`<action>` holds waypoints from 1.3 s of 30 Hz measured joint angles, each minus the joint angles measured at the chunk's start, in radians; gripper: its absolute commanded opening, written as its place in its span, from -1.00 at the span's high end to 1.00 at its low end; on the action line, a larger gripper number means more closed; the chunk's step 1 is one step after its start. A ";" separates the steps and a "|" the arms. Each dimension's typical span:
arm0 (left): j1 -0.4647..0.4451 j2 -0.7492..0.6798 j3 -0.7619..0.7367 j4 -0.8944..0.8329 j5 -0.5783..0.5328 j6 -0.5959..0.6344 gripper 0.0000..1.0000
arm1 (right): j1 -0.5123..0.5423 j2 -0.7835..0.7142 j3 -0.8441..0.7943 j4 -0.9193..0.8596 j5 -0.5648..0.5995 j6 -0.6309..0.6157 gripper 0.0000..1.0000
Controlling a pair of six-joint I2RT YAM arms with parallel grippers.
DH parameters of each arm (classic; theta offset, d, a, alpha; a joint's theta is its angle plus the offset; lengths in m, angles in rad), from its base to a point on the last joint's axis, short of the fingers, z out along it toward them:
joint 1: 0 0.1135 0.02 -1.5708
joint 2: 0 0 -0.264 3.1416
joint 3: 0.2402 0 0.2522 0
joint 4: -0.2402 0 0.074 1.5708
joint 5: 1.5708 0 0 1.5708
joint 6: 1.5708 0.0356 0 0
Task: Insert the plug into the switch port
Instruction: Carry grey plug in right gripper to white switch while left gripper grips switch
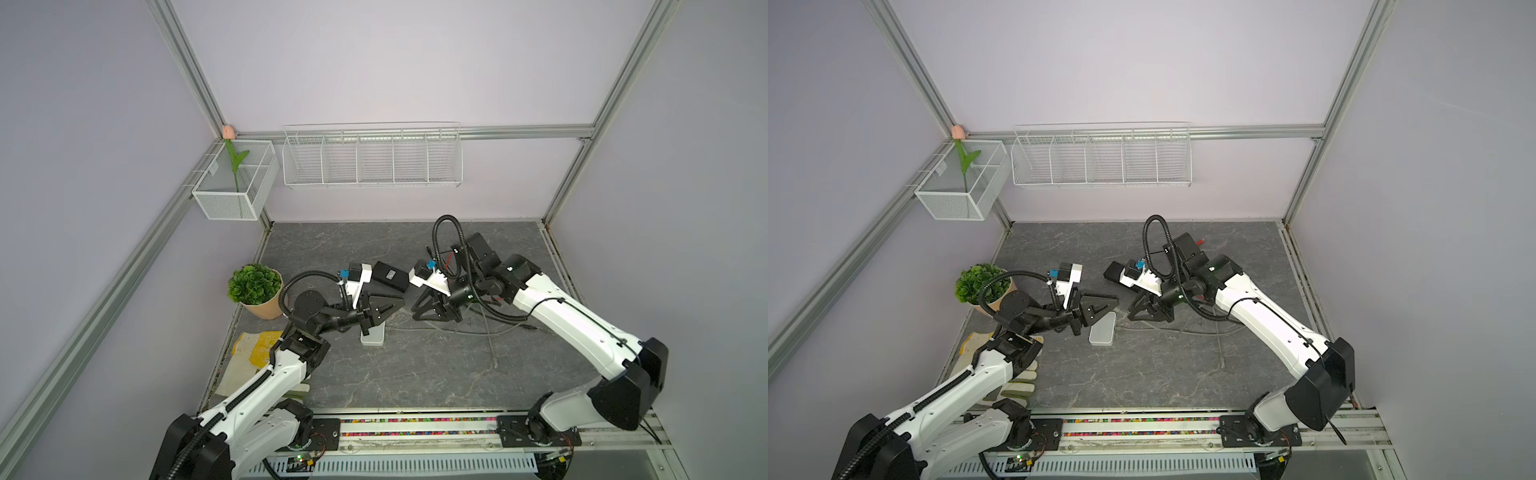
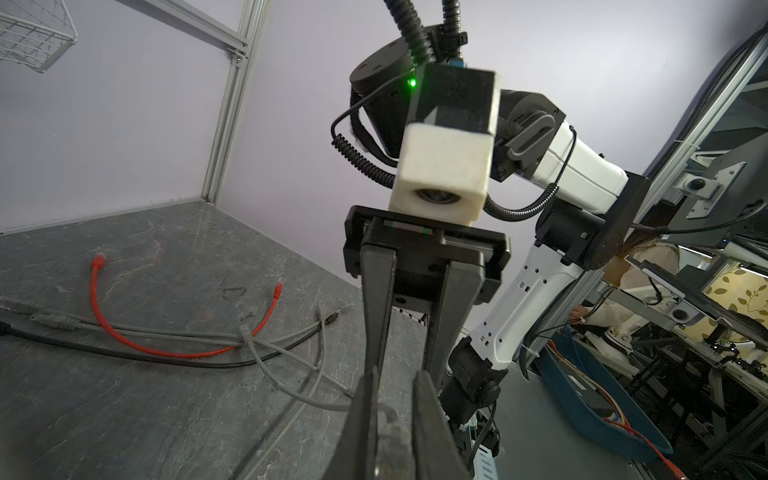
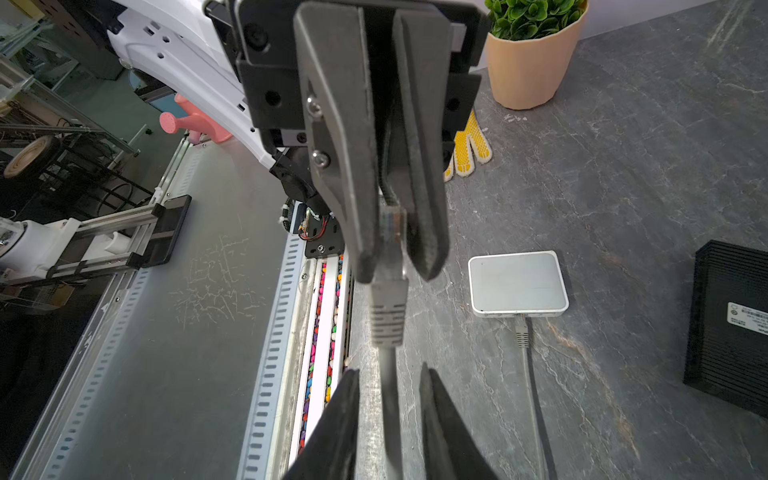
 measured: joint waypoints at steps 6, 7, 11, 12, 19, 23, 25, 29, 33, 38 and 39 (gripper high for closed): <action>0.000 0.001 0.000 -0.001 0.004 0.000 1.00 | 0.000 0.005 0.001 0.001 0.000 -0.004 0.77; 0.001 0.002 0.000 -0.003 0.003 0.000 1.00 | 0.002 0.005 0.001 0.001 0.000 -0.003 0.79; 0.002 0.003 0.000 -0.007 0.003 0.000 1.00 | 0.005 0.005 0.001 -0.003 0.001 0.000 0.75; 0.002 0.003 0.000 -0.007 0.003 0.000 1.00 | 0.006 0.005 0.001 -0.003 0.003 0.000 0.72; 0.002 0.016 0.000 -0.007 0.013 0.000 1.00 | 0.031 0.020 0.008 -0.005 0.017 -0.006 0.62; 0.002 0.018 0.000 -0.007 0.018 0.000 1.00 | 0.039 0.040 0.025 -0.015 0.030 -0.012 0.79; 0.002 0.019 0.000 -0.011 0.018 0.001 1.00 | 0.039 0.042 0.026 -0.016 0.032 -0.016 0.83; 0.002 0.018 0.000 -0.023 0.018 0.006 1.00 | 0.041 0.042 0.027 -0.023 0.039 -0.016 0.87; 0.002 0.012 0.002 -0.058 0.007 0.026 0.27 | 0.042 0.042 0.027 -0.023 0.063 -0.014 0.87; 0.001 -0.035 0.052 -0.283 -0.142 0.096 -0.14 | 0.050 0.041 0.027 -0.022 0.200 -0.005 0.86; 0.003 -0.045 0.071 -0.339 -0.206 0.106 -0.14 | 0.054 0.041 0.027 -0.022 0.242 -0.003 0.86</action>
